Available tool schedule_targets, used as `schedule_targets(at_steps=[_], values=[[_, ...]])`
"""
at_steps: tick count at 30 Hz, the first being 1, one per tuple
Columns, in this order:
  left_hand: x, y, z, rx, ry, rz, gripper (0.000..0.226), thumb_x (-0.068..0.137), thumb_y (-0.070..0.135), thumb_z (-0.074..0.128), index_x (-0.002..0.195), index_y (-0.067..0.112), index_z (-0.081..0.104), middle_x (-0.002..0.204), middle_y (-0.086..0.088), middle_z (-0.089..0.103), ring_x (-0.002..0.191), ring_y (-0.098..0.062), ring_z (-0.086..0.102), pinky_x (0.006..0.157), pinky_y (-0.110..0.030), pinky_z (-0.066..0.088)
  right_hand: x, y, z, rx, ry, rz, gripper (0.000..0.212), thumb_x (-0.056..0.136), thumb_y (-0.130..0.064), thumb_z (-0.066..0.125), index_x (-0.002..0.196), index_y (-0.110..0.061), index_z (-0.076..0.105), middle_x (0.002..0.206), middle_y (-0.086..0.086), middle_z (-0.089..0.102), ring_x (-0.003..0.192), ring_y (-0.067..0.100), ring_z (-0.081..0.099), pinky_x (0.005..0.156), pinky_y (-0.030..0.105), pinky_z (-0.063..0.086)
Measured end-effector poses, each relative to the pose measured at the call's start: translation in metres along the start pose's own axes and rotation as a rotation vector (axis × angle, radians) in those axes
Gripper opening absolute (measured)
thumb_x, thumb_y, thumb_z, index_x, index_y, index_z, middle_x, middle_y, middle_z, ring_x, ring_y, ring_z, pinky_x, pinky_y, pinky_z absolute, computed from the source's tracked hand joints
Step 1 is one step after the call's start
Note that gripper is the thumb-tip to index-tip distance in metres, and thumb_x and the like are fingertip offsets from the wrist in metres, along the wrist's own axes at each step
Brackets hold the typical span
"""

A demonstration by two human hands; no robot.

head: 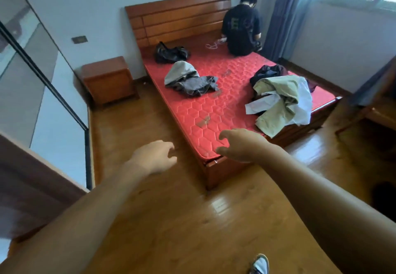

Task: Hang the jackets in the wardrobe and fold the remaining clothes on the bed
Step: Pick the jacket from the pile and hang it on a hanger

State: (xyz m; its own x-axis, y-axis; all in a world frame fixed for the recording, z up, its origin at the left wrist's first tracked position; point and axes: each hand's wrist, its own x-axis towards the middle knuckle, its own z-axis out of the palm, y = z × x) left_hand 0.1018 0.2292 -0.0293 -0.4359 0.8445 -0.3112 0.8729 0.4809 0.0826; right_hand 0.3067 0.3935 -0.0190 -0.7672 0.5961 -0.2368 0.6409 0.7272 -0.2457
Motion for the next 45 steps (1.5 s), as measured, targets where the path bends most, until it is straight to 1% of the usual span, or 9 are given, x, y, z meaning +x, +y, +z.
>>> schedule_targets(at_steps=[4, 7, 16, 21, 24, 28, 33, 41, 45], values=[[0.051, 0.086, 0.000, 0.023, -0.012, 0.089, 0.049, 0.094, 0.052, 0.051, 0.139, 0.030, 0.053, 0.138, 0.003, 0.055, 0.124, -0.019, 0.056, 0.098, -0.041, 0.051, -0.011, 0.091, -0.007, 0.049, 0.022, 0.095, 0.053, 0.088, -0.057, 0.057, 0.132, -0.027, 0.056, 0.127, -0.001, 0.063, 0.115, 0.025, 0.060, 0.091, 0.042, 0.053], [0.092, 0.154, 0.004, 0.036, -0.039, 0.146, 0.052, 0.094, 0.052, 0.050, 0.141, 0.030, 0.052, 0.139, 0.003, 0.055, 0.125, -0.020, 0.055, 0.099, -0.040, 0.049, -0.017, 0.162, -0.013, 0.057, 0.009, 0.147, 0.045, 0.090, -0.055, 0.057, 0.123, -0.025, 0.058, 0.111, -0.004, 0.062, 0.110, 0.025, 0.061, 0.082, 0.038, 0.052], [0.183, 0.337, 0.007, 0.040, -0.108, 0.298, 0.046, 0.095, 0.048, 0.051, 0.136, 0.027, 0.055, 0.132, -0.001, 0.058, 0.121, -0.023, 0.057, 0.100, -0.044, 0.049, -0.036, 0.343, -0.039, 0.074, -0.002, 0.324, 0.047, 0.089, -0.061, 0.055, 0.124, -0.030, 0.058, 0.115, -0.004, 0.061, 0.109, 0.023, 0.060, 0.089, 0.044, 0.055], [0.230, 0.406, -0.001, 0.059, -0.134, 0.354, 0.041, 0.096, 0.046, 0.050, 0.129, 0.024, 0.057, 0.127, 0.000, 0.058, 0.115, -0.022, 0.057, 0.095, -0.045, 0.051, -0.028, 0.414, -0.046, 0.088, -0.018, 0.365, 0.036, 0.091, -0.062, 0.052, 0.111, -0.032, 0.054, 0.087, -0.015, 0.044, 0.093, 0.017, 0.052, 0.075, 0.036, 0.049], [0.264, 0.436, -0.005, 0.063, -0.150, 0.378, 0.041, 0.095, 0.046, 0.050, 0.128, 0.023, 0.058, 0.125, 0.001, 0.058, 0.112, -0.021, 0.058, 0.094, -0.045, 0.052, -0.012, 0.450, -0.053, 0.107, -0.005, 0.386, 0.042, 0.091, -0.063, 0.051, 0.120, -0.032, 0.056, 0.098, -0.011, 0.053, 0.092, 0.015, 0.049, 0.078, 0.037, 0.051], [0.320, 0.467, -0.010, 0.059, -0.161, 0.412, 0.041, 0.093, 0.044, 0.050, 0.125, 0.023, 0.060, 0.124, 0.000, 0.062, 0.111, -0.023, 0.060, 0.093, -0.045, 0.053, 0.019, 0.493, -0.067, 0.104, -0.005, 0.419, 0.046, 0.090, -0.063, 0.052, 0.123, -0.032, 0.056, 0.112, -0.007, 0.063, 0.100, 0.017, 0.060, 0.084, 0.040, 0.057], [0.424, 0.499, -0.027, 0.025, -0.180, 0.414, 0.051, 0.093, 0.043, 0.048, 0.141, 0.026, 0.052, 0.141, 0.001, 0.055, 0.124, -0.022, 0.056, 0.098, -0.044, 0.050, 0.099, 0.561, -0.099, 0.083, -0.032, 0.437, 0.042, 0.090, -0.062, 0.052, 0.120, -0.032, 0.058, 0.102, -0.011, 0.060, 0.091, 0.016, 0.056, 0.081, 0.041, 0.057], [0.578, 0.530, -0.069, 0.045, -0.196, 0.396, 0.048, 0.093, 0.046, 0.050, 0.137, 0.027, 0.053, 0.131, -0.001, 0.056, 0.108, -0.023, 0.056, 0.091, -0.047, 0.052, 0.236, 0.647, -0.159, 0.103, -0.022, 0.444, 0.052, 0.090, -0.064, 0.051, 0.132, -0.034, 0.054, 0.130, -0.006, 0.065, 0.113, 0.021, 0.062, 0.089, 0.043, 0.056], [0.634, 0.545, -0.083, 0.039, -0.208, 0.402, 0.055, 0.094, 0.049, 0.049, 0.146, 0.029, 0.046, 0.143, -0.003, 0.050, 0.122, -0.025, 0.055, 0.093, -0.048, 0.052, 0.284, 0.683, -0.180, 0.093, -0.042, 0.439, 0.052, 0.091, -0.061, 0.052, 0.134, -0.033, 0.053, 0.129, -0.004, 0.065, 0.110, 0.021, 0.062, 0.089, 0.043, 0.055]])
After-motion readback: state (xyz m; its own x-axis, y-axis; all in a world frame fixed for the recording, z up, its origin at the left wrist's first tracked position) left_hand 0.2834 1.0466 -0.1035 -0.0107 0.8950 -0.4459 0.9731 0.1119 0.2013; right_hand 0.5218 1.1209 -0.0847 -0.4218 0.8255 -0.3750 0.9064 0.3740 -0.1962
